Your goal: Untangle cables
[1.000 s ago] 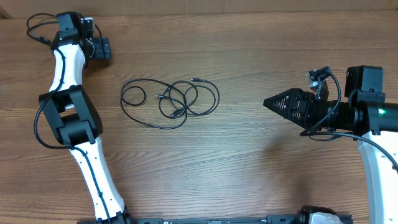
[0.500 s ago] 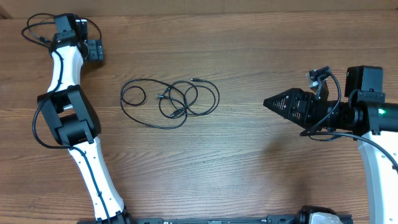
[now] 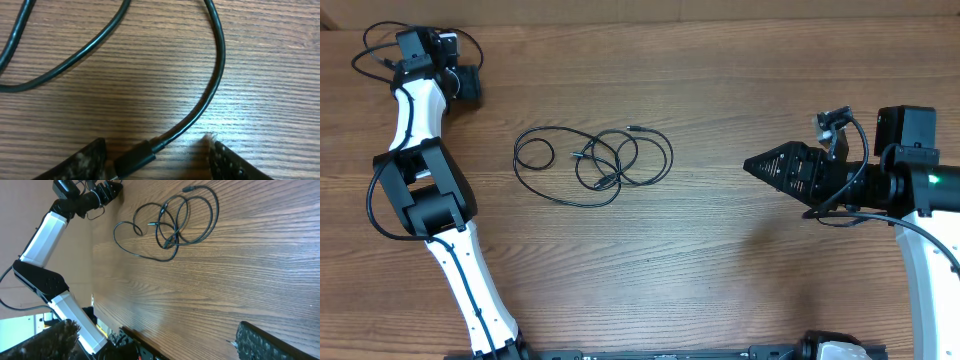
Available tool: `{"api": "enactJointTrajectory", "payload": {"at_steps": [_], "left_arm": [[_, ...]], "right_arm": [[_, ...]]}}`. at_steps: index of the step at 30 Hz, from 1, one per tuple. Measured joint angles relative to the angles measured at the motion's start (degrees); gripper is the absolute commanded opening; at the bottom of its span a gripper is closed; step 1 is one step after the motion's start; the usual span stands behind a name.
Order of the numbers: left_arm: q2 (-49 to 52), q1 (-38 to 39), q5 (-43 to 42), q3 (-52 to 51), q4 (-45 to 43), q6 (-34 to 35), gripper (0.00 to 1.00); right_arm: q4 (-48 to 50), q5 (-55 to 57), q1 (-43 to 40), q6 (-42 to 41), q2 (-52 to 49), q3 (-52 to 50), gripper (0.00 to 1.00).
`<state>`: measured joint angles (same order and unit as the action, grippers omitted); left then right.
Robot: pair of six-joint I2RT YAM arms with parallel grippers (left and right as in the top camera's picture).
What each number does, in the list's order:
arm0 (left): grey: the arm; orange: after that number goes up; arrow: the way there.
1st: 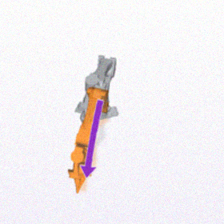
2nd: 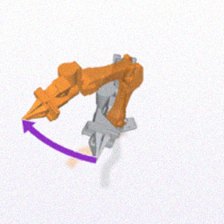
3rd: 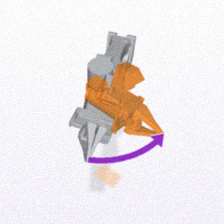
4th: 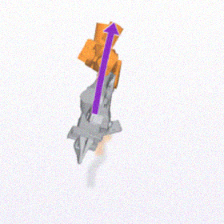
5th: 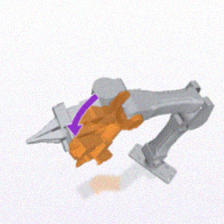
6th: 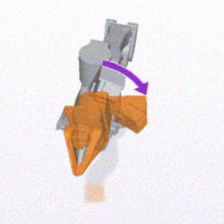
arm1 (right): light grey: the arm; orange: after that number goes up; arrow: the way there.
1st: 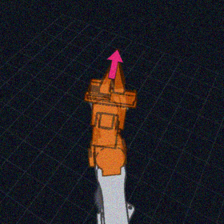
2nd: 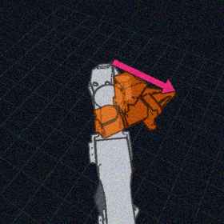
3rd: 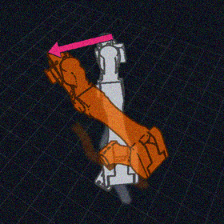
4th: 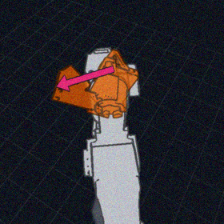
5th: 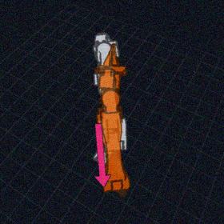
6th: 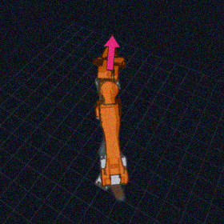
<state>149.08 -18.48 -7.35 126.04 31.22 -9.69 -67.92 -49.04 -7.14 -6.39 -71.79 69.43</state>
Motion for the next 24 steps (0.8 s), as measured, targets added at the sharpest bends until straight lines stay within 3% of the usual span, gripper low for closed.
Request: {"api": "enactJointTrajectory", "payload": {"at_steps": [3,4,9,16,17,19,21,24], "left_arm": [[0.0,0.0,-0.2,0.0,0.44,-0.17,0.45],[0.0,0.0,-0.15,0.0,0.5,-0.13,0.33],[-0.13,-0.24,4.09,0.31,2.03,3.74,0.06],[-0.55,-2.03,9.14,1.55,6.54,9.27,0.05],[-0.68,-2.45,9.44,1.55,6.56,10.25,0.17],[-0.96,-3.41,10.14,1.46,6.51,12.94,0.3],[-1.84,-4.0,10.67,1.38,6.51,14.51,0.71],[-4.48,-4.55,10.36,1.38,6.69,16.11,0.86]], "right_arm": [[0.04,0.0,0.0,0.0,0.0,0.0,1.0],[0.02,0.0,0.0,0.0,0.0,0.0,1.0],[0.04,0.0,0.0,0.0,0.0,0.0,1.0],[0.02,0.0,0.0,0.0,0.0,0.0,1.0],[0.04,0.0,0.0,0.02,0.0,0.0,1.0],[0.02,0.0,0.0,-0.02,0.0,0.0,1.0],[0.02,-0.02,0.0,-0.02,0.0,0.0,1.0],[0.02,0.0,0.0,-0.02,0.0,0.0,1.0]]}}
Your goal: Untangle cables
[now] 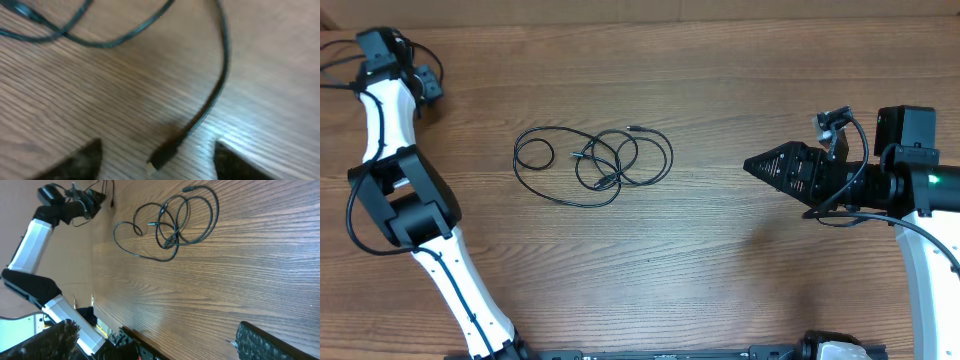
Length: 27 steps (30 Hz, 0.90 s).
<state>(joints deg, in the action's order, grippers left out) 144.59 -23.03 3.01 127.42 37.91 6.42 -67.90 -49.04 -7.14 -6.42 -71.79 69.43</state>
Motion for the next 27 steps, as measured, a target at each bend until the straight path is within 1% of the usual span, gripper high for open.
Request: {"api": "enactJointTrajectory", "payload": {"at_steps": [1,3,5,7,10,13,14,17,19,21,24,27], "left_arm": [[-0.68,0.07,-0.52,0.0,0.22,0.28,0.88],[-1.77,0.17,-2.47,0.0,0.9,0.79,1.0],[-2.49,0.17,-5.03,0.0,1.42,0.83,1.0],[-3.74,0.28,-10.05,0.0,2.49,1.73,1.0],[-6.56,0.44,-17.51,-0.09,7.06,5.31,0.99],[-10.47,0.55,-29.77,-0.04,13.73,7.21,1.0],[-11.37,0.57,-32.68,-0.04,15.63,7.41,1.0],[-13.38,1.44,-40.87,0.09,26.32,7.5,1.0],[-13.51,2.47,-43.65,-0.02,31.47,6.62,1.0],[-13.49,4.31,-44.96,-0.9,36.22,4.17,1.0],[-13.49,7.43,-43.6,-1.38,40.19,2.54,1.0],[-13.49,10.71,-39.76,-1.4,44.63,2.93,1.0]], "right_arm": [[0.0,0.0,0.0,0.0,0.0,0.0,1.0],[0.0,0.0,0.0,0.02,0.0,0.0,1.0],[0.0,0.0,0.0,0.02,0.0,0.0,1.0],[0.02,0.0,0.0,0.02,0.0,0.0,1.0],[0.0,0.0,0.0,0.0,0.0,0.0,1.0],[0.0,-0.02,0.0,0.02,0.0,0.0,1.0],[0.02,0.0,0.0,0.02,0.0,0.0,1.0],[0.04,-0.02,0.0,0.02,0.0,0.0,1.0],[0.02,0.0,0.0,0.0,0.0,0.0,1.0],[0.07,0.0,0.0,0.0,0.0,0.0,1.0],[0.07,0.0,0.0,0.0,0.0,0.0,1.0],[0.07,0.0,0.0,0.0,-0.02,0.0,1.0]]}}
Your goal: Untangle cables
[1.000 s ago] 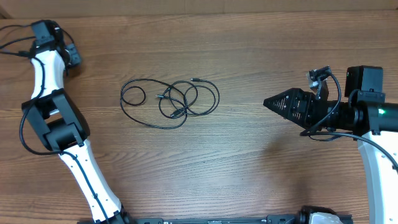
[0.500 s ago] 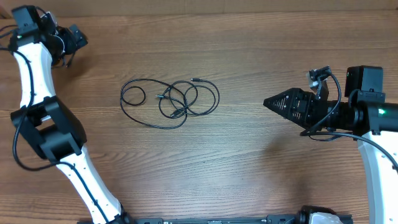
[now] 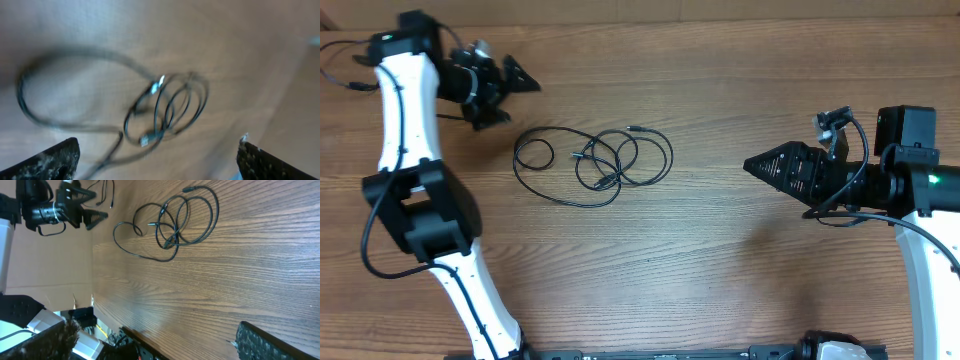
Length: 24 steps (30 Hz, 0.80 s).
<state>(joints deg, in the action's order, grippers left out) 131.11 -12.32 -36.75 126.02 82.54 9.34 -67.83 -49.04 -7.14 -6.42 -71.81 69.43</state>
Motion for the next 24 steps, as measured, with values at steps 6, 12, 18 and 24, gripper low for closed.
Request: {"api": "enactJointTrajectory", "payload": {"at_steps": [6,12,18,24], "left_arm": [[0.0,4.96,13.2,-0.04,6.05,5.42,1.0],[0.0,8.28,23.96,-0.04,7.3,12.11,1.0],[0.0,9.94,27.26,-0.04,7.3,18.69,1.0],[0.0,12.0,28.68,-1.25,4.92,22.58,0.96]], "right_arm": [[0.0,-0.02,0.0,0.02,0.0,0.0,1.0],[0.0,0.02,0.0,0.0,0.02,0.0,1.0],[-0.02,0.0,0.0,0.02,0.02,0.0,1.0],[0.0,0.0,0.0,0.0,0.02,0.0,1.0]]}}
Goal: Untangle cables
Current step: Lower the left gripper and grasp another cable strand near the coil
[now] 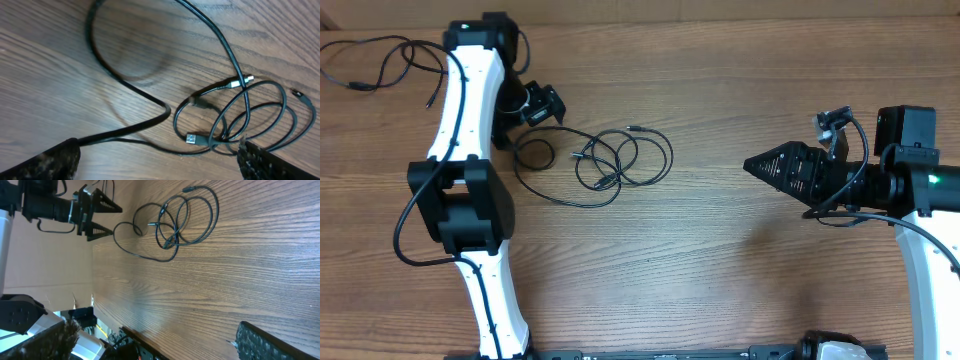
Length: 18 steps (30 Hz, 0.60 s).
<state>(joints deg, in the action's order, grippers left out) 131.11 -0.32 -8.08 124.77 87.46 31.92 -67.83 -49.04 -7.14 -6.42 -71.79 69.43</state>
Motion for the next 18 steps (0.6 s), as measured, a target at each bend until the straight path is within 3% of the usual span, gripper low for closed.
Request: {"api": "enactJointTrajectory", "payload": {"at_steps": [7,18], "left_arm": [[0.04,1.73,-1.36,-6.91,-6.71,4.07,0.77],[0.07,1.73,-0.13,-7.52,-7.63,5.27,0.73]], "right_arm": [[0.02,-0.02,0.0,0.0,-0.02,0.0,1.0],[0.02,0.0,0.0,0.02,0.0,0.0,1.0]]}}
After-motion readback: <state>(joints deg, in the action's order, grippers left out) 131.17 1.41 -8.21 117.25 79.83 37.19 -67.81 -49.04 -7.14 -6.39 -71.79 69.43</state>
